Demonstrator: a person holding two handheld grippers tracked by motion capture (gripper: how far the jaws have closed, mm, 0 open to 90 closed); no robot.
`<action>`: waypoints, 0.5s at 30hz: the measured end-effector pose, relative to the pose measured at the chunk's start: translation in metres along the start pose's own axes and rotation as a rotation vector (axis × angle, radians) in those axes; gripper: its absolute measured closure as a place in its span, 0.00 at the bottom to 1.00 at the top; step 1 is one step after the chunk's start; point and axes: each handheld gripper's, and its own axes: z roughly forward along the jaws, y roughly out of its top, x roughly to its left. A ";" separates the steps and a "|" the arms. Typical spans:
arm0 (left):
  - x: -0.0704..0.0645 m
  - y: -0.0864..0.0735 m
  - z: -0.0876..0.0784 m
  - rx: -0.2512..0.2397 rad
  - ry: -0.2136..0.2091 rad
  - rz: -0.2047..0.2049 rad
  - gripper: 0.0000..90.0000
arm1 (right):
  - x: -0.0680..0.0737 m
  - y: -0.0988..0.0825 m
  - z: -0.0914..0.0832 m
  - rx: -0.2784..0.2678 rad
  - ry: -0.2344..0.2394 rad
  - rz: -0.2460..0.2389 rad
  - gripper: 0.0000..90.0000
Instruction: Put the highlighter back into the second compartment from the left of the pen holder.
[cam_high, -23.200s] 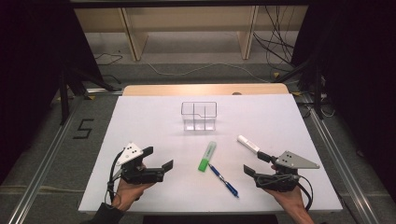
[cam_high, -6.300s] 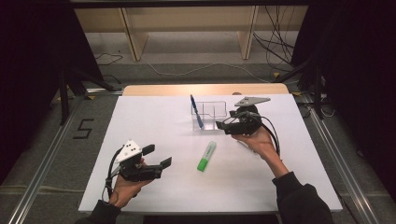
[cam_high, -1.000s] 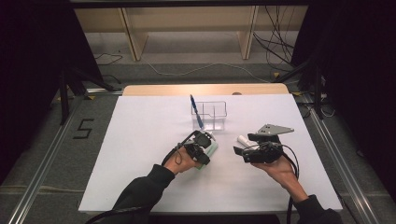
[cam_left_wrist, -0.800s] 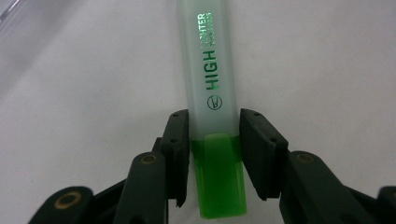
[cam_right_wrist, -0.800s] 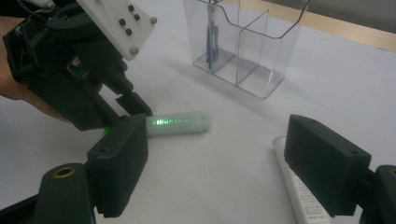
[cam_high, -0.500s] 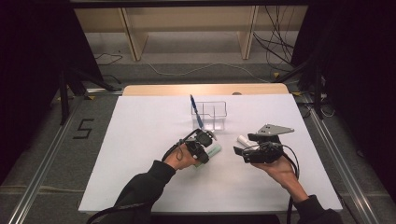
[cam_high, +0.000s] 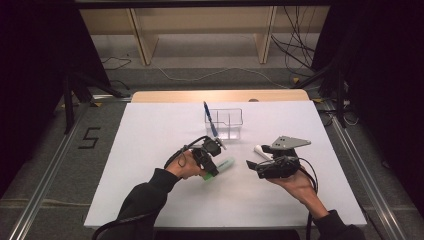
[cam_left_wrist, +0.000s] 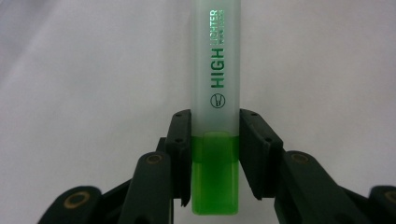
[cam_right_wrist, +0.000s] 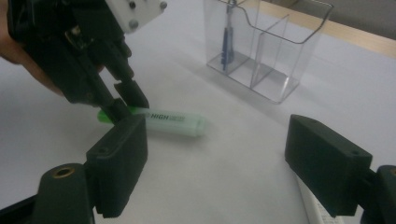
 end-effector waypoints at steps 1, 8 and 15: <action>0.000 0.000 0.000 0.000 0.000 0.000 0.74 | 0.003 0.000 0.000 -0.003 0.001 -0.012 0.24; -0.007 -0.013 -0.025 0.000 -0.037 0.046 0.74 | 0.023 -0.001 0.001 -0.025 0.034 -0.082 0.24; -0.015 -0.017 -0.033 0.021 -0.058 0.079 0.74 | 0.043 -0.004 0.005 -0.027 0.051 -0.165 0.24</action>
